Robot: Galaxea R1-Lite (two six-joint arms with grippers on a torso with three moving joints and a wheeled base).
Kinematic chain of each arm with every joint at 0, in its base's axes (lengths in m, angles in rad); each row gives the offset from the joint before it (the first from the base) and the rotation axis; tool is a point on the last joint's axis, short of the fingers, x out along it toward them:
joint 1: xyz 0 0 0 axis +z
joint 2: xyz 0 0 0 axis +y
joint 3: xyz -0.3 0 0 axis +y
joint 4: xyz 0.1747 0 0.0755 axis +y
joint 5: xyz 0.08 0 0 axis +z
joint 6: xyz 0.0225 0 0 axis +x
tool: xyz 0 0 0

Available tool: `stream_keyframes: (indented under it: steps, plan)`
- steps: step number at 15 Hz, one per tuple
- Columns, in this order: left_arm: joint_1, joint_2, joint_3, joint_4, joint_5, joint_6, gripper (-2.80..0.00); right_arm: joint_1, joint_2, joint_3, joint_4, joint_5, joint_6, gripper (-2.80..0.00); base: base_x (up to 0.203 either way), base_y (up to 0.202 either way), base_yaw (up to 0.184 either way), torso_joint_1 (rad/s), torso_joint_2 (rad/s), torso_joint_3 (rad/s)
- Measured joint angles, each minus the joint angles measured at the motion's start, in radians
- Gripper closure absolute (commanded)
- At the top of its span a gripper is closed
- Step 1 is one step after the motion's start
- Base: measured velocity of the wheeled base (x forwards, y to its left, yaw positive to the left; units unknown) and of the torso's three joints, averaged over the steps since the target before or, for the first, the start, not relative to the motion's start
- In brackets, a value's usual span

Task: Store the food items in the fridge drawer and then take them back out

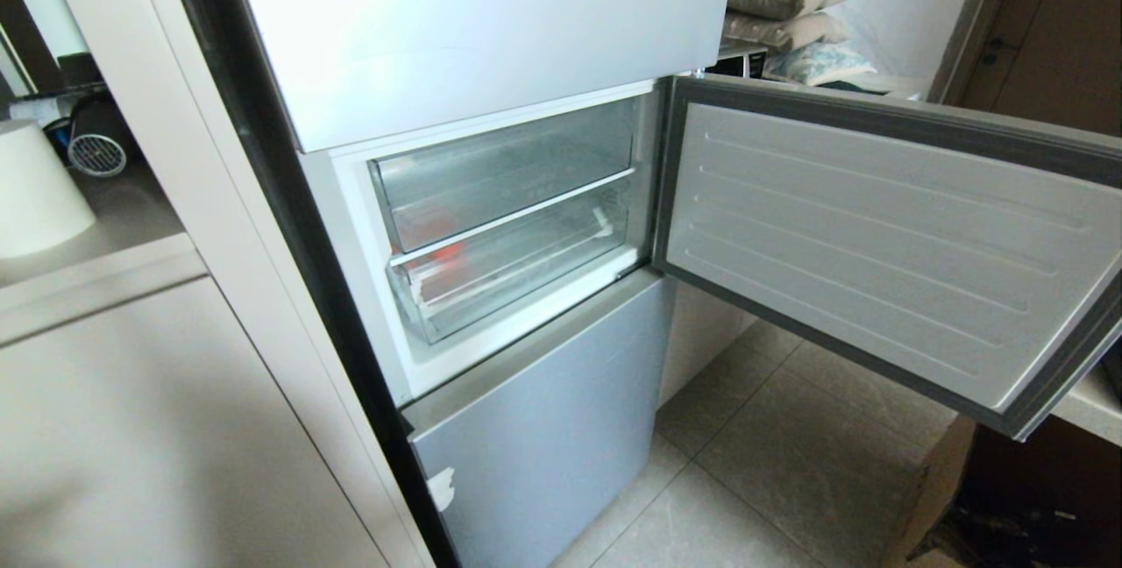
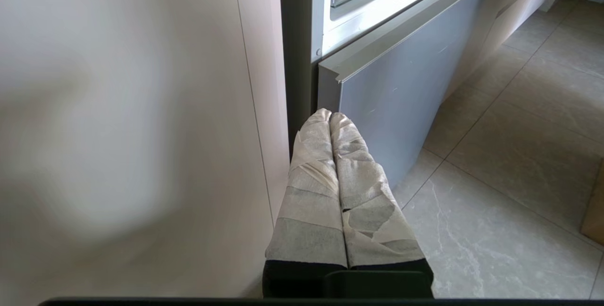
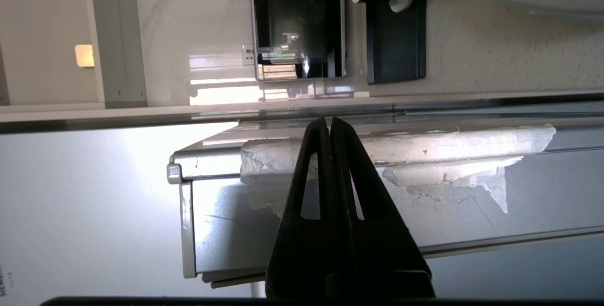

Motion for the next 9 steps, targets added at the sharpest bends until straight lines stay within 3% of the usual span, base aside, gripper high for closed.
stream_keyframes:
  steps: [5, 9]
  plan:
    - [0.000, 0.000, 0.000, 0.000, 0.000, 0.000, 0.00, -0.002, -0.165, 0.170, 0.048, 0.027, -0.004, 0.00, 0.000, 0.000, 0.000, 0.000, 0.00, 0.000]
    - [0.000, 0.000, 0.000, 0.000, 0.000, 0.000, 0.00, -0.035, -0.461, 0.315, 0.012, 0.020, 0.022, 0.00, 0.000, 0.000, 0.000, 0.000, 0.00, 0.000]
